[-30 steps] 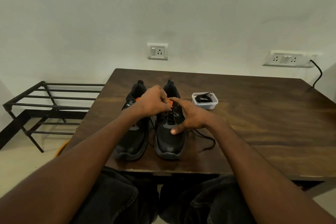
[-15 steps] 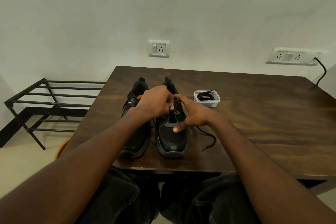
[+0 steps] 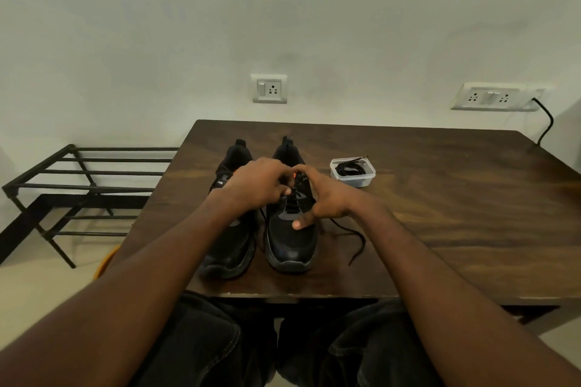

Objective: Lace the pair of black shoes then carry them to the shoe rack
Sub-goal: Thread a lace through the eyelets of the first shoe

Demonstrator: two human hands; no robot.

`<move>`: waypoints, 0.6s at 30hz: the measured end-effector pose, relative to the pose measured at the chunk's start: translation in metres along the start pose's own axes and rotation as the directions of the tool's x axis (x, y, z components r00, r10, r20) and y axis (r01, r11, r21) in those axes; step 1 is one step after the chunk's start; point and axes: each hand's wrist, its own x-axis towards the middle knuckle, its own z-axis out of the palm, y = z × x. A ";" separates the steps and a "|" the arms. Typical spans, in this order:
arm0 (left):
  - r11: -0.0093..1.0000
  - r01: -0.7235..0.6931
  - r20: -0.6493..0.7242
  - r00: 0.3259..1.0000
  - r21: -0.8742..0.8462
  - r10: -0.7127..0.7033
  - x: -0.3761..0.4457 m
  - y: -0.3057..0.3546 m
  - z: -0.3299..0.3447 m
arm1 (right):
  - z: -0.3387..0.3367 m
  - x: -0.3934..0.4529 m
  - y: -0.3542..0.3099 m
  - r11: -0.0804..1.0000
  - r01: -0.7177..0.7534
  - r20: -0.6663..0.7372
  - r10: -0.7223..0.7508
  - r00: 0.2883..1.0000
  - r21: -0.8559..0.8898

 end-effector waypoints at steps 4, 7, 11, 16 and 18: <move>0.985 0.036 -0.167 0.984 -0.171 -0.065 0.005 0.008 -0.002 | -0.002 -0.004 -0.002 1.000 -0.020 -0.005 0.020 1.000 -0.002; 0.722 0.020 -0.206 0.953 -0.691 -0.224 0.004 0.014 -0.016 | -0.003 -0.006 -0.001 1.000 -0.019 -0.007 0.019 1.000 0.021; 0.586 -0.018 -0.145 0.975 -0.810 -0.171 -0.006 0.002 -0.018 | -0.002 -0.004 0.001 1.000 -0.012 -0.006 0.012 1.000 0.025; 0.961 -0.030 -0.136 0.991 -0.276 -0.009 -0.002 -0.014 0.002 | -0.002 -0.003 -0.001 1.000 -0.009 0.002 0.009 1.000 0.017; 0.985 -0.061 -0.084 0.995 -0.163 0.048 0.000 -0.017 0.001 | -0.003 -0.002 0.000 1.000 -0.011 -0.001 0.011 1.000 0.013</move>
